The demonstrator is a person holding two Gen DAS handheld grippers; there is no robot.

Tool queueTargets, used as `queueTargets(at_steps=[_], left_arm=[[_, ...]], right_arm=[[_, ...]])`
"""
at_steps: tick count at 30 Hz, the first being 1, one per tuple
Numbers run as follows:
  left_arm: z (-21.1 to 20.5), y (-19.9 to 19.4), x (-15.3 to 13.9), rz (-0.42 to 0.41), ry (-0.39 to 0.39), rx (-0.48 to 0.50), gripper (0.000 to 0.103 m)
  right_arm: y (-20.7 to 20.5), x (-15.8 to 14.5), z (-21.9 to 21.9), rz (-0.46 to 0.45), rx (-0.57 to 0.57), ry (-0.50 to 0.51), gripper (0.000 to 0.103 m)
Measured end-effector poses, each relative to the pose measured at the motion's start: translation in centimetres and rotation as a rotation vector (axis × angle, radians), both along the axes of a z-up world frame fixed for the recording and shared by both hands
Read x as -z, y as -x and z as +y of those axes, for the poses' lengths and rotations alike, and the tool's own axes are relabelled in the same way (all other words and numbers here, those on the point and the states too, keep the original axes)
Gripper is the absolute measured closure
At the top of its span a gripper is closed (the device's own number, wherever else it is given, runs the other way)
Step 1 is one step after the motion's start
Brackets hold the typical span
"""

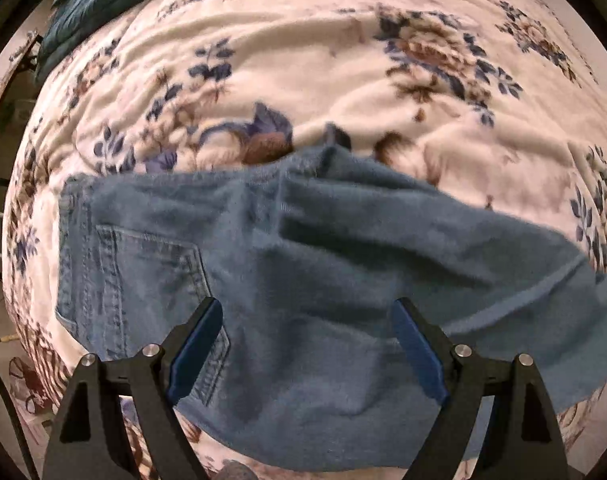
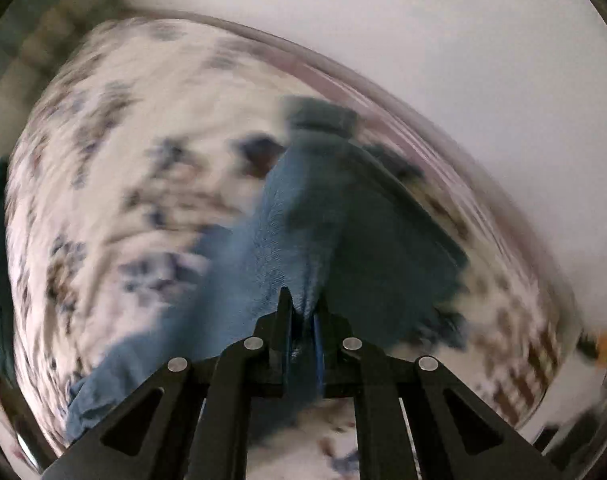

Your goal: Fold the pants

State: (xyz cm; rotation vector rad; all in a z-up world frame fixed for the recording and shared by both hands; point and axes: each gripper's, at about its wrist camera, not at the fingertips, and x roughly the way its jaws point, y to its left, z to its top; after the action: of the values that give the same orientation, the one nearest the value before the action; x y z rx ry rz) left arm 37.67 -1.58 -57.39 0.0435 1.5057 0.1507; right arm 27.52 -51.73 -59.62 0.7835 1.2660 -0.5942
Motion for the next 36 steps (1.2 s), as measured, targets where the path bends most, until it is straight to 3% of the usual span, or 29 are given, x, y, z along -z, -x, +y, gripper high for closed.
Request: queueTargets(at_steps=[4, 7, 9, 11, 13, 16, 19, 21, 22, 23, 24, 26, 28, 30, 33, 35, 36], left_arm=[[0.4, 1.1, 1.1, 0.030, -0.004, -0.014, 0.017], [1.0, 1.8, 1.5, 0.046, -0.001, -0.031, 0.017], [1.4, 2.3, 1.5, 0.044, -0.006, -0.040, 0.017], [2.0, 2.9, 1.4, 0.039, -0.009, -0.050, 0.017], [2.9, 3.4, 1.0, 0.026, -0.015, -0.072, 0.017], [4.8, 4.2, -0.6, -0.034, -0.038, -0.109, 0.017], [7.8, 4.8, -2.6, -0.114, -0.057, -0.167, 0.017], [10.5, 5.0, -3.5, -0.141, -0.030, -0.227, 0.017], [11.9, 5.0, -3.9, -0.144, -0.009, -0.259, 0.017], [13.0, 5.0, -4.3, -0.144, -0.004, -0.288, 0.017], [14.5, 5.0, -4.7, -0.148, 0.004, -0.319, 0.017], [17.0, 4.4, -5.2, -0.159, 0.014, -0.349, 0.017], [19.4, 3.9, -5.3, -0.154, 0.003, -0.372, 0.017], [21.7, 3.7, -5.0, -0.135, 0.005, -0.397, 0.017], [25.8, 4.0, -3.8, -0.080, 0.016, -0.445, 0.017], [28.6, 4.5, -2.2, -0.032, 0.047, -0.492, 0.017], [29.6, 4.6, -1.3, -0.005, 0.057, -0.513, 0.017]], right_arm=[[4.8, 7.0, -2.6, 0.008, 0.157, -0.229, 0.087], [7.2, 9.1, -3.6, -0.094, 0.245, -0.325, 0.082], [7.3, 9.3, -3.4, -0.146, 0.262, -0.348, 0.068], [6.8, 9.5, -2.9, -0.140, 0.261, -0.331, 0.069], [5.9, 9.2, -2.0, -0.121, 0.232, -0.270, 0.098], [5.9, 5.9, -1.7, -0.160, 0.168, -0.127, 0.098], [4.5, 8.1, -1.3, -0.032, 0.106, -0.132, 0.096], [3.1, 10.2, -0.4, 0.074, 0.062, -0.201, 0.085], [3.1, 10.0, 0.1, 0.077, 0.059, -0.207, 0.080], [3.1, 9.0, 0.8, 0.064, 0.067, -0.189, 0.067], [3.3, 7.8, 1.9, 0.046, 0.089, -0.177, 0.051], [3.8, 6.1, 4.3, 0.022, 0.135, -0.177, 0.036], [3.7, 4.8, 8.8, -0.011, 0.136, -0.211, 0.036], [2.6, 5.1, 14.4, -0.020, 0.062, -0.300, 0.036], [0.9, 8.0, 24.1, 0.042, -0.063, -0.508, 0.036], [0.2, 10.4, 30.3, 0.095, -0.112, -0.600, 0.037], [0.1, 11.1, 32.4, 0.102, -0.115, -0.621, 0.042]])
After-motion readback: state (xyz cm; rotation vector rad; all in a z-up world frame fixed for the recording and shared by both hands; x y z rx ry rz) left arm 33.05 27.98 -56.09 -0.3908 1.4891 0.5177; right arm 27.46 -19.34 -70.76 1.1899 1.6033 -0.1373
